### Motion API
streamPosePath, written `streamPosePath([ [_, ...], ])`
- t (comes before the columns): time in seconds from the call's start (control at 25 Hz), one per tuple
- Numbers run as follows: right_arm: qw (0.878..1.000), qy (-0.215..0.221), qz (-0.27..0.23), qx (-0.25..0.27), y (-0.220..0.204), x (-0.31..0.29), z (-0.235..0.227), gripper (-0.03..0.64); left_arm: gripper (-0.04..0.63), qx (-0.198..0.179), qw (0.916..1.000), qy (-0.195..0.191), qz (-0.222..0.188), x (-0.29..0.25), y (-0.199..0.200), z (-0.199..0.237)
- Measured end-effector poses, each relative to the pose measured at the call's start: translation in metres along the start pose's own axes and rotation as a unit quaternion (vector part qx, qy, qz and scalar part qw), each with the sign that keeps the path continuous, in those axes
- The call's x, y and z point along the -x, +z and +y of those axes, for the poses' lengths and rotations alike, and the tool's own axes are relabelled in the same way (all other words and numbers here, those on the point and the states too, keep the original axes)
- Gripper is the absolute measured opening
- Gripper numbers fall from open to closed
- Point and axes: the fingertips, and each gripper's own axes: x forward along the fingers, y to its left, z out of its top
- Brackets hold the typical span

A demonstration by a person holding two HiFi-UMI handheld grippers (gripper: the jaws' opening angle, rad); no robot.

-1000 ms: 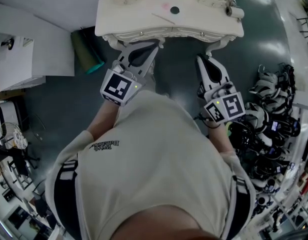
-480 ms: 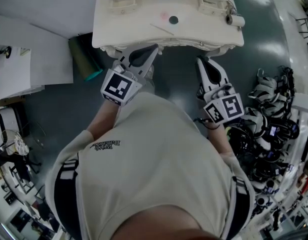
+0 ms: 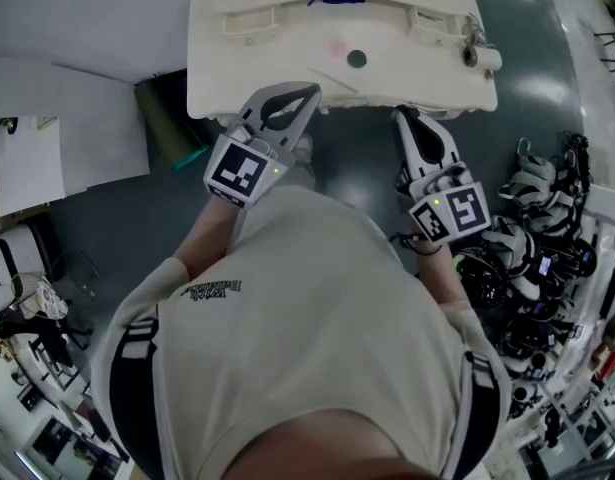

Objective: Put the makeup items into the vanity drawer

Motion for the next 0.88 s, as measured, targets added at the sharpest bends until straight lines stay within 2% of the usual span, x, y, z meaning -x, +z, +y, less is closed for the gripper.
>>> streamPosePath([
  [0.44, 0.999, -0.032, -0.002, 0.017, 0.025, -0.104, -0.025, 0.004, 0.014, -0.006, 0.9992, -0.038, -0.005, -0.036, -0.005, 0.100],
  [0.68, 0.998, -0.050, -0.005, 0.027, 0.035, -0.136, -0.035, 0.004, 0.014, -0.010, 0.9981, -0.059, -0.015, -0.051, -0.005, 0.130],
  [0.88, 0.998, -0.046, -0.004, 0.041, 0.041, -0.150, -0.040, 0.005, 0.014, -0.001, 0.9984, -0.052, -0.023, -0.057, -0.002, 0.145],
])
